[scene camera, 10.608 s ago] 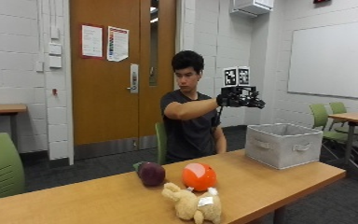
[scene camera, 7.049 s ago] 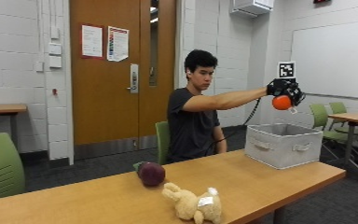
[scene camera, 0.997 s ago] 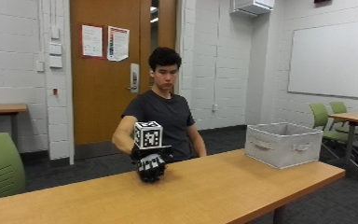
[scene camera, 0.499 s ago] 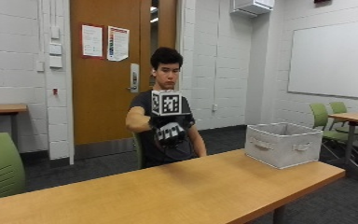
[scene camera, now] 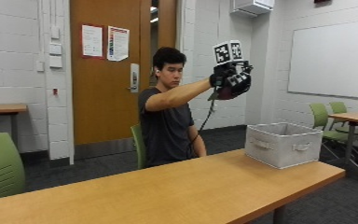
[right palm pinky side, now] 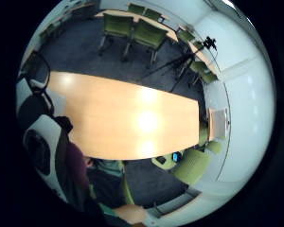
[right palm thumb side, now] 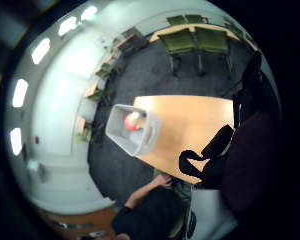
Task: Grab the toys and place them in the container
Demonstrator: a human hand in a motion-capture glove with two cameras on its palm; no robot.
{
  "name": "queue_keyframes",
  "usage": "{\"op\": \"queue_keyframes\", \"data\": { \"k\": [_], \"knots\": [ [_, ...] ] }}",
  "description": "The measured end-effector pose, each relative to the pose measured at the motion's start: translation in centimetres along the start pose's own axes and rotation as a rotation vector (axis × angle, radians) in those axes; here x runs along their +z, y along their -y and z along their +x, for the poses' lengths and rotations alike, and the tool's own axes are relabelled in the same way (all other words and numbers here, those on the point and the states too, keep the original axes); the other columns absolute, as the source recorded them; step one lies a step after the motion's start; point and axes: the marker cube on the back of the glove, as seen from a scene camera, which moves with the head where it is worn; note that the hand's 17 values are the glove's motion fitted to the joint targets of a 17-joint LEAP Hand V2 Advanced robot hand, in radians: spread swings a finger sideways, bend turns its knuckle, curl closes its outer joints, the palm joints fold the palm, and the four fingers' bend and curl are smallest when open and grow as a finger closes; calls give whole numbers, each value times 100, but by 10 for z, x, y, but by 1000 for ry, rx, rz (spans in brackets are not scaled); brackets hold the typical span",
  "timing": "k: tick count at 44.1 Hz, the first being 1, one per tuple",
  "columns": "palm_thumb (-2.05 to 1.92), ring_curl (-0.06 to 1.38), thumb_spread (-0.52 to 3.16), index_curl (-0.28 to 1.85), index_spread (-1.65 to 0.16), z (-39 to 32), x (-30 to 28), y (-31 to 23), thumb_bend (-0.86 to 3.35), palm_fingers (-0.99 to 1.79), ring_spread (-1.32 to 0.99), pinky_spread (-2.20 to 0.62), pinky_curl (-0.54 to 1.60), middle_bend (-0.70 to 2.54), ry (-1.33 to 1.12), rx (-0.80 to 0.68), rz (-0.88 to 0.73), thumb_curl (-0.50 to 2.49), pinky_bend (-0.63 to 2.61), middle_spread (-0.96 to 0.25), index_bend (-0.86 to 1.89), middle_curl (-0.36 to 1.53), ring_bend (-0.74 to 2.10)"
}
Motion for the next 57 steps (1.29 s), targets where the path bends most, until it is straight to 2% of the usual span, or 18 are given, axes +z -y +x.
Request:
{"op": "queue_keyframes", "data": {
  "k": [12,21,27,34,37,38,39,40,41,47,54,57],
  "knots": [
    [60,48,71,121,-45,-186,15,46,21,111,-42,-48,38,80,5,-217,14,92,87,-42,35,76,118],
    [59,49,70,127,-46,-279,59,65,21,111,-42,-48,39,79,16,-429,-7,98,87,-42,32,77,117],
    [58,49,70,130,-47,-245,86,96,20,111,-42,-47,39,79,93,-426,-38,102,86,-42,29,78,116],
    [57,49,70,133,-47,-264,102,85,20,110,-42,-48,39,76,201,-538,-108,106,86,-43,27,79,115],
    [52,48,72,134,-48,-253,119,91,16,100,-43,-48,39,71,76,-462,-151,106,87,-43,23,78,111],
    [42,47,86,129,-47,-246,125,94,10,85,-44,-45,41,66,16,-432,-148,98,93,-43,9,76,109],
    [35,46,93,127,-47,-242,129,97,7,55,-42,-40,42,59,-18,-405,-144,94,94,-42,6,74,102],
    [20,46,94,122,-45,-240,131,98,-4,3,-34,-34,50,41,-28,-377,-140,88,108,-37,-7,71,92],
    [12,51,95,118,-44,-239,132,98,-9,-13,-30,-30,55,37,-28,-354,-139,84,116,-33,-7,71,91],
    [-5,36,104,95,-41,-221,134,93,-8,-15,-20,-17,47,29,-75,-392,-128,70,124,-23,-5,61,76],
    [-9,31,110,77,-38,-187,130,68,-8,-16,-16,-10,43,31,-130,-495,-165,57,118,-17,3,58,70],
    [-10,30,112,72,-36,-206,126,45,-8,-16,-16,-9,41,30,-187,-426,-145,52,113,-15,7,57,67]
  ]
}}
